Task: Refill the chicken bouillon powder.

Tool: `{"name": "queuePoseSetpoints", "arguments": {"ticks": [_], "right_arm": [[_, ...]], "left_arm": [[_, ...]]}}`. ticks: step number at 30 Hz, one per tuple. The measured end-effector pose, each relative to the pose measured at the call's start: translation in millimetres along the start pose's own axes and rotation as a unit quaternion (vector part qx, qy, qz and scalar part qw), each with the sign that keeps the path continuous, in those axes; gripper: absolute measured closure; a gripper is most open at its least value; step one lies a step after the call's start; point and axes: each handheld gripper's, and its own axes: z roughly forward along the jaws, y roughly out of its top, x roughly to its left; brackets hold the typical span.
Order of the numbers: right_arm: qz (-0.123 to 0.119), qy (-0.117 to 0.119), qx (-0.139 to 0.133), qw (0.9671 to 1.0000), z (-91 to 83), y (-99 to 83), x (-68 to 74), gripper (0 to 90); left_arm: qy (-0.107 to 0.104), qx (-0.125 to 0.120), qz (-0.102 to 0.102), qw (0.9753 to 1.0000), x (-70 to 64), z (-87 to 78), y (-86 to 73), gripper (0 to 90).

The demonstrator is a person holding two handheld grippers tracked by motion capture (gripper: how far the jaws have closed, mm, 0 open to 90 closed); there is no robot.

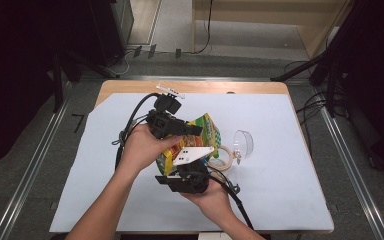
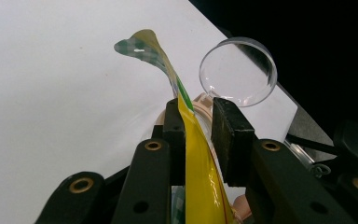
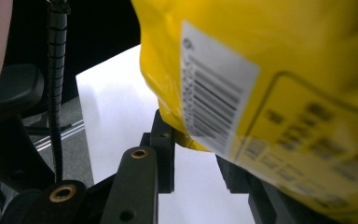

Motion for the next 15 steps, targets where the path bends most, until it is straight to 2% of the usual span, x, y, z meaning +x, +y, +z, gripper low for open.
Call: {"name": "queuePoseSetpoints", "arguments": {"ticks": [10, 15], "right_arm": [[-0.002, 0.001, -0.003, 1.0, -2.6, 3.4, 1.0, 71.8], [-0.002, 0.001, -0.002, 1.0, -1.4, 3.8, 0.6, 71.7]], "left_arm": [[0.004, -0.012, 0.006, 0.9999, 0.1, -1.6, 0.4, 74.2], [0.005, -0.01, 0.004, 0.9999, 0.5, -0.9, 0.1, 73.9]]}}
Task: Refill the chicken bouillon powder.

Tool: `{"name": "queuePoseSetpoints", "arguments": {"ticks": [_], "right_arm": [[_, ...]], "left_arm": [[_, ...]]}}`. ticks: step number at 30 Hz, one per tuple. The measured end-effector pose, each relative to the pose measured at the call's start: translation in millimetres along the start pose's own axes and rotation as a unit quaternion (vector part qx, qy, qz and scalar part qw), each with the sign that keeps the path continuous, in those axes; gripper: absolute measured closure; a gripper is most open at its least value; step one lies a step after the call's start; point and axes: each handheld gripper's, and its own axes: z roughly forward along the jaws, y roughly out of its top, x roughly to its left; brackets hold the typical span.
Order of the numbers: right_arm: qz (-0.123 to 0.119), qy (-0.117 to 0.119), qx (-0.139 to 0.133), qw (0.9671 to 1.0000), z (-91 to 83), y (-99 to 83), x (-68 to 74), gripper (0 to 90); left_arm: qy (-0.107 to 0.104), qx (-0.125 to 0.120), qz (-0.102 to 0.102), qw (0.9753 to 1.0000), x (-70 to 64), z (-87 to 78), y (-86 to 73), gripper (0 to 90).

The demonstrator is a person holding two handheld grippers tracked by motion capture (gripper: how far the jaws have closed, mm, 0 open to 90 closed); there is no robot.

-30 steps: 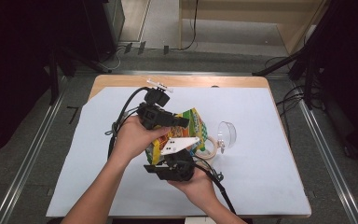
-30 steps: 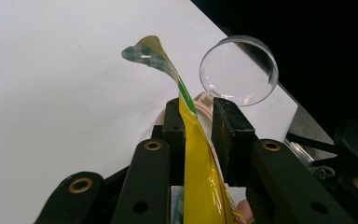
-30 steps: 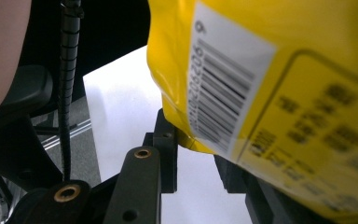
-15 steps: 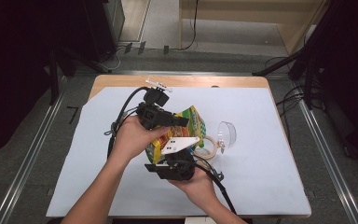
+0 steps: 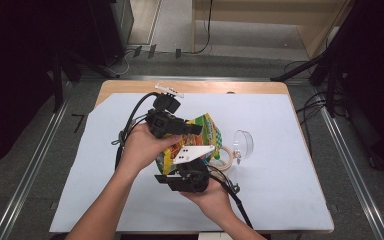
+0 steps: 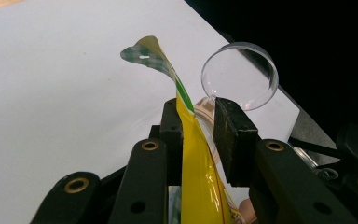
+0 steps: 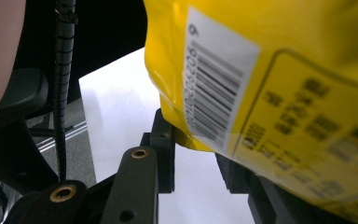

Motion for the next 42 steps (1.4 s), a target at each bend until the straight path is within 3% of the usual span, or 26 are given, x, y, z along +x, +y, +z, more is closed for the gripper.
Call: {"name": "queuePoseSetpoints", "arguments": {"ticks": [23, 26, 30, 42], "right_arm": [[0.004, -0.001, 0.002, 1.0, 1.5, -1.4, -2.0, 71.8], [0.0, -0.001, -0.001, 1.0, 0.2, 0.4, 0.1, 72.0], [0.001, -0.002, -0.001, 1.0, -1.2, 2.0, -1.4, 72.1], [0.01, 0.0, 0.005, 0.9999, -2.1, 3.3, 0.4, 72.2]], "left_arm": [[-0.002, 0.001, 0.006, 1.0, -2.1, 0.3, 0.0, 73.0], [0.003, 0.0, 0.019, 0.9998, -1.6, 0.5, 1.1, 72.0], [-0.004, -0.004, 0.013, 0.9999, 1.2, 1.5, 2.1, 72.2], [-0.029, 0.015, -0.014, 0.9994, 13.3, 6.3, 4.8, 71.5]]}}
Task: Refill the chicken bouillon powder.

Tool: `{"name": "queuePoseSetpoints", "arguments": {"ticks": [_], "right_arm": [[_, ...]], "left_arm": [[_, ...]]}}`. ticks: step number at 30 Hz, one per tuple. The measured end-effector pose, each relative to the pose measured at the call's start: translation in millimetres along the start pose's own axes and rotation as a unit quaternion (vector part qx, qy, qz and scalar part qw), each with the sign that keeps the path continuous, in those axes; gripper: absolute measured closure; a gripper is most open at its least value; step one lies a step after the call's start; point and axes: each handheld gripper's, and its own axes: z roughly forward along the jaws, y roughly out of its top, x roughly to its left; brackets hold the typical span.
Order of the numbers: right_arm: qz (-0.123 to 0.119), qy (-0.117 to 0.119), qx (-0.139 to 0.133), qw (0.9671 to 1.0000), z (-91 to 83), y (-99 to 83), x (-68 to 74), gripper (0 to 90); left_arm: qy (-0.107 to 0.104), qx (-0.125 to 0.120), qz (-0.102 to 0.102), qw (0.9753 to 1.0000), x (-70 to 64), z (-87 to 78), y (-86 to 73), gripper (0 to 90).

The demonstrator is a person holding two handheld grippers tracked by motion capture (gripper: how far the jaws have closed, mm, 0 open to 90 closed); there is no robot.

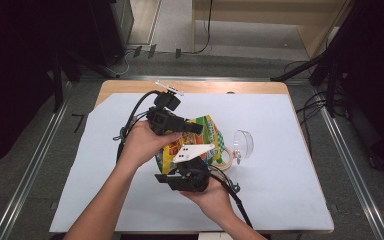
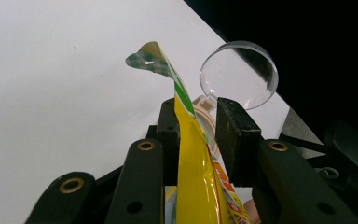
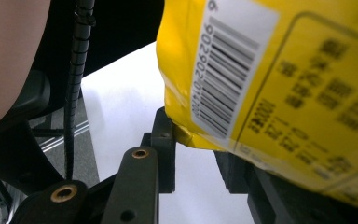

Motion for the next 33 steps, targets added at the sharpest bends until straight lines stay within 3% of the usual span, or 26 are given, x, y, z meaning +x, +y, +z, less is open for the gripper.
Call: {"name": "queuePoseSetpoints", "arguments": {"ticks": [10, 15, 27, 33], "right_arm": [[0.018, 0.006, 0.003, 0.9998, 0.3, 1.0, 1.0, 72.1], [0.012, -0.001, 0.006, 0.9999, 1.3, 0.9, 1.9, 72.1], [0.002, -0.005, 0.006, 1.0, 1.6, 0.4, 4.9, 72.1], [0.013, 0.01, 0.001, 0.9999, 1.2, 0.5, 3.3, 72.3]], "left_arm": [[-0.007, 0.011, -0.008, 0.9999, 4.8, 2.4, 1.1, 70.5], [-0.028, 0.008, -0.022, 0.9993, 10.4, 2.9, -0.6, 70.8], [-0.017, 0.003, -0.018, 0.9997, 6.8, 0.0, -2.0, 70.2], [-0.016, 0.001, -0.022, 0.9996, 8.2, -1.1, -1.8, 69.6]]}}
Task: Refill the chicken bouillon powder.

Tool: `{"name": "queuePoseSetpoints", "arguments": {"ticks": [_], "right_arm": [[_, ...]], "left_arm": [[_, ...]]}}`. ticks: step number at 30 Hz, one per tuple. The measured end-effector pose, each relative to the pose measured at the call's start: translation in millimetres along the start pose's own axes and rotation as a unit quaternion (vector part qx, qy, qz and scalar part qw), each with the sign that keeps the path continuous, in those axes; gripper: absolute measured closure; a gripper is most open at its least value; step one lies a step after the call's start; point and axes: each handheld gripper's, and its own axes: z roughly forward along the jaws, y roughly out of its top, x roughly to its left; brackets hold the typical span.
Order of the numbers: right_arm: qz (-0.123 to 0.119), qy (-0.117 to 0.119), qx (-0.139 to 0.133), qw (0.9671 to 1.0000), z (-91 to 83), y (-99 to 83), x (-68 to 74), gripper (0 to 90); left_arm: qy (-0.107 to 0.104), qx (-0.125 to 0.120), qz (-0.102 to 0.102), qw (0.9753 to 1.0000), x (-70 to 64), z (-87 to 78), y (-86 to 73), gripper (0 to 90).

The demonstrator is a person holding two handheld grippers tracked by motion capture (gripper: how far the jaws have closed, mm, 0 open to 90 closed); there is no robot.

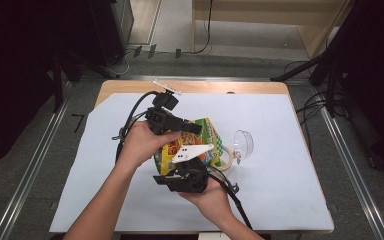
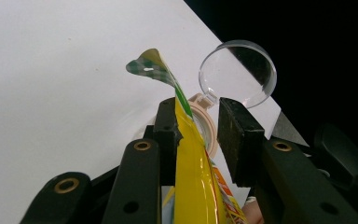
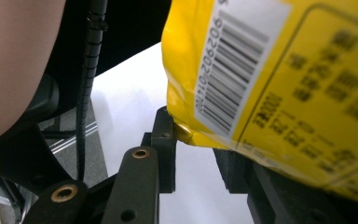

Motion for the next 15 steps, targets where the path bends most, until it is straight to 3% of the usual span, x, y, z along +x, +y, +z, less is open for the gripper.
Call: {"name": "queuePoseSetpoints", "arguments": {"ticks": [4, 10, 15], "right_arm": [[-0.005, -0.003, 0.0, 1.0, -1.1, 0.4, -0.3, 72.3], [-0.004, -0.003, 0.004, 1.0, 0.1, 0.0, 0.5, 72.5], [-0.008, -0.004, 0.006, 0.9999, 0.1, 0.3, 2.1, 72.8]], "left_arm": [[-0.001, -0.006, -0.001, 1.0, 1.4, -2.0, -0.2, 69.4], [0.045, 0.005, 0.016, 0.9989, -4.6, 0.4, -0.8, 74.5], [0.045, 0.007, 0.011, 0.9989, -0.8, -0.2, -0.5, 77.3]]}}
